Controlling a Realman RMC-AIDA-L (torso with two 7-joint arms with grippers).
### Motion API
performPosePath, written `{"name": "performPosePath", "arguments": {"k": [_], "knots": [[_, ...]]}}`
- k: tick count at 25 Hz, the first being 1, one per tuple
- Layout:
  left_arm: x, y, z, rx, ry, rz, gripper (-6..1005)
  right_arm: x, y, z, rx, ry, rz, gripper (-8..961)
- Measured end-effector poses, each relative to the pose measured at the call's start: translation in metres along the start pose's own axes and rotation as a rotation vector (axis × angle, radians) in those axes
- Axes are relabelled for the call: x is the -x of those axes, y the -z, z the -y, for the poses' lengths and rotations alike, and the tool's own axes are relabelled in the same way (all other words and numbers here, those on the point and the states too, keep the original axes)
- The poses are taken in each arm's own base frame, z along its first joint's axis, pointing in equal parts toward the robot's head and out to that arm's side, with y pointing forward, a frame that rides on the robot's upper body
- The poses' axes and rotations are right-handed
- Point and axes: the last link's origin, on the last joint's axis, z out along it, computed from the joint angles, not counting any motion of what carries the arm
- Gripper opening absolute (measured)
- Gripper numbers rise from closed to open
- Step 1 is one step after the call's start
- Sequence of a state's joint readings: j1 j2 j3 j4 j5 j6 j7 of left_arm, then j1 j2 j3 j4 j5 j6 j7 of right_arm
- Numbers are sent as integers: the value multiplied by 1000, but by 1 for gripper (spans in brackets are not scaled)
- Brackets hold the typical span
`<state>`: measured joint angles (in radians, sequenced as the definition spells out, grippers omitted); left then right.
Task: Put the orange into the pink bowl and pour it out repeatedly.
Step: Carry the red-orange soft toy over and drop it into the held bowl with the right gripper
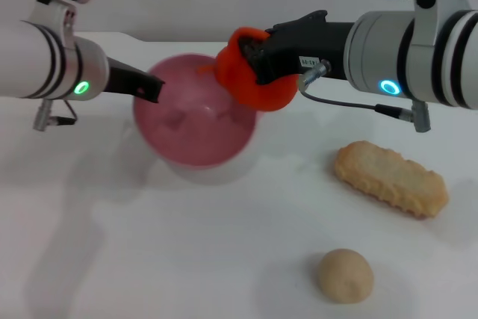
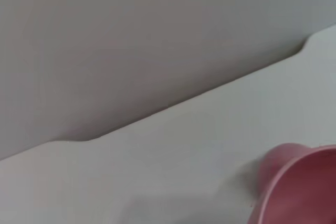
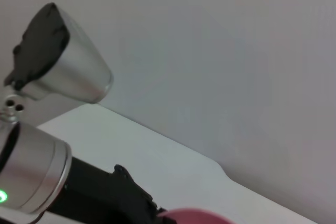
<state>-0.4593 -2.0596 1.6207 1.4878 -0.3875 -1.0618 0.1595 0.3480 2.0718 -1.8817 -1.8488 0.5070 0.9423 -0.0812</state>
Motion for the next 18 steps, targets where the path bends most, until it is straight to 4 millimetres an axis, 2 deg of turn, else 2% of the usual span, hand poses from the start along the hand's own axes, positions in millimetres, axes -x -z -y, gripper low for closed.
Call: {"name": "performPosePath", "arguments": {"k": [3,11,18], "knots": [[-2,-1,-8,22,-15,-2,47,0,-4,1,2,-2,-3,132],[-7,0,-11,32,-42,-11,47,-7,-16,1,4,-20,-3,169],[-8,1,-12,34,-50,-13,47,-6,-15,6,-9,-40,16,201]]}}
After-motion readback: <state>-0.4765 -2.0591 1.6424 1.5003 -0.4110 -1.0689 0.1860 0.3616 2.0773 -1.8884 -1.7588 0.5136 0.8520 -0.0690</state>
